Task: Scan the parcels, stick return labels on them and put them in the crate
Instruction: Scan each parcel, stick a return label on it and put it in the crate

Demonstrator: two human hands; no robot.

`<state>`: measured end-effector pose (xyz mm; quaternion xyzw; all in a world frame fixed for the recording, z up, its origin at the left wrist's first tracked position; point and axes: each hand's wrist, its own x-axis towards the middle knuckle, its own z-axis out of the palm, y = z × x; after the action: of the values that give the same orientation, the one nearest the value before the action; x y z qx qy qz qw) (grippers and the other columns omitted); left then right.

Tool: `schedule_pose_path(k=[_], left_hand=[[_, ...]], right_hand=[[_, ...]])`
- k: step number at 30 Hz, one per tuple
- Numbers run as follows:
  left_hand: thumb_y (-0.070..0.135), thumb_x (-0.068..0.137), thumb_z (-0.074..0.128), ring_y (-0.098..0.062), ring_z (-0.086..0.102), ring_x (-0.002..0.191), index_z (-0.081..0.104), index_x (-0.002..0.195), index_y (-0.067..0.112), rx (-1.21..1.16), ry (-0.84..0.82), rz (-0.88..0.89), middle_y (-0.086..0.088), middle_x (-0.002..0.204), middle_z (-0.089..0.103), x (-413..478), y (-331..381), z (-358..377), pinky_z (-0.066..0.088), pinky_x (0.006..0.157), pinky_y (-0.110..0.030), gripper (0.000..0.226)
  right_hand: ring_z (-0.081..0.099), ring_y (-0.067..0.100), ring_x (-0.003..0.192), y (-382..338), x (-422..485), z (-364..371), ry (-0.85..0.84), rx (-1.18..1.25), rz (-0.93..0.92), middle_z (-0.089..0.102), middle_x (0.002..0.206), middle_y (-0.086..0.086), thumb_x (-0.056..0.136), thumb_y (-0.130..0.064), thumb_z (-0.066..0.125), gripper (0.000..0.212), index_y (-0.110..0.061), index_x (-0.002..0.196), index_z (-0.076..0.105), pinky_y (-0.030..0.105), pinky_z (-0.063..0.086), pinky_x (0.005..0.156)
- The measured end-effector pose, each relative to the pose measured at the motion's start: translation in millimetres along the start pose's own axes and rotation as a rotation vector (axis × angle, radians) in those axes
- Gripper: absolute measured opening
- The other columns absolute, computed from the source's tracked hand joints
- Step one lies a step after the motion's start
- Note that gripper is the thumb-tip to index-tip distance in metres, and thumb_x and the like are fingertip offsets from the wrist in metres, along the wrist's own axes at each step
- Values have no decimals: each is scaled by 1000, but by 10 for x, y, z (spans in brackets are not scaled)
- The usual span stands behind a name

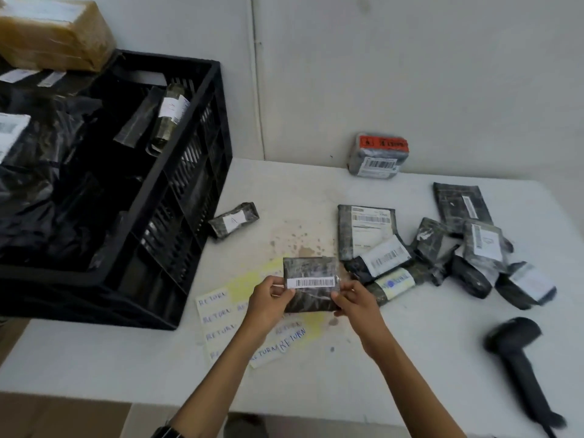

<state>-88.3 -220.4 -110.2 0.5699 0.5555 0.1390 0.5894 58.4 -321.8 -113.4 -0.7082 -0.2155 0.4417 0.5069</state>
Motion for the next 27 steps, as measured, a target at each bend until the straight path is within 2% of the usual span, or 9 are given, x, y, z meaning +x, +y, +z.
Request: schedule_pose_path(k=[4,7,9,12,15,19,21,24,27], left_hand=[[15,91,58,-16,56,95,55,110,17,231,30,152,-1,101,59,-263,-241,348,43,69,-15,19],[17,93,55,-19,43,122,48,128,14,567,74,344,-4,133,46,-428,-447,500,36,98,-25,36],[21,96,50,-20,23,140,36,140,17,752,51,372,-4,152,24,-507,-565,555,20,112,-31,47],[25,98,43,-21,2,146,22,148,17,944,-35,338,-6,159,-1,-546,-706,616,4,117,-34,55],[26,98,42,-24,-4,146,18,150,16,1052,-69,310,-10,158,-10,-542,-766,660,2,118,-38,58],[24,98,43,-26,-2,146,29,145,11,1031,2,406,-12,158,-6,-550,-727,745,0,117,-38,51],[24,98,46,-24,17,143,39,139,11,881,18,487,-10,155,19,-563,-668,831,14,115,-33,44],[22,94,55,-18,50,112,48,129,11,549,-23,446,-4,123,54,-594,-555,1019,38,87,-19,38],[12,91,59,-13,55,83,47,125,8,254,-45,216,0,94,57,-601,-480,1162,40,62,-11,37]], right_hand=[[57,13,70,376,-387,-493,88,-51,24,64,80,3,92,-4,56,6,-1,97,55,26,46,62],[55,12,70,610,-579,-762,140,-90,45,62,81,5,92,-3,55,7,1,98,54,18,44,58],[55,16,74,747,-626,-864,178,-140,51,61,84,7,92,-5,55,7,0,97,54,16,43,58],[55,23,78,896,-615,-933,250,-229,56,59,83,9,91,-7,56,6,-2,95,54,23,42,62],[52,15,71,928,-598,-922,307,-294,52,56,79,2,92,-8,55,4,-6,94,52,12,38,54],[55,18,78,922,-561,-881,304,-212,74,60,86,7,92,-6,54,3,-4,94,53,18,42,61],[56,21,82,927,-554,-864,298,-126,88,61,90,12,91,-2,55,5,-1,95,53,23,44,67],[56,17,81,910,-576,-837,286,-44,90,62,90,11,90,0,55,6,-1,96,54,18,45,68],[58,12,78,872,-601,-817,269,6,77,62,88,7,91,1,54,5,-1,96,55,9,45,63]])
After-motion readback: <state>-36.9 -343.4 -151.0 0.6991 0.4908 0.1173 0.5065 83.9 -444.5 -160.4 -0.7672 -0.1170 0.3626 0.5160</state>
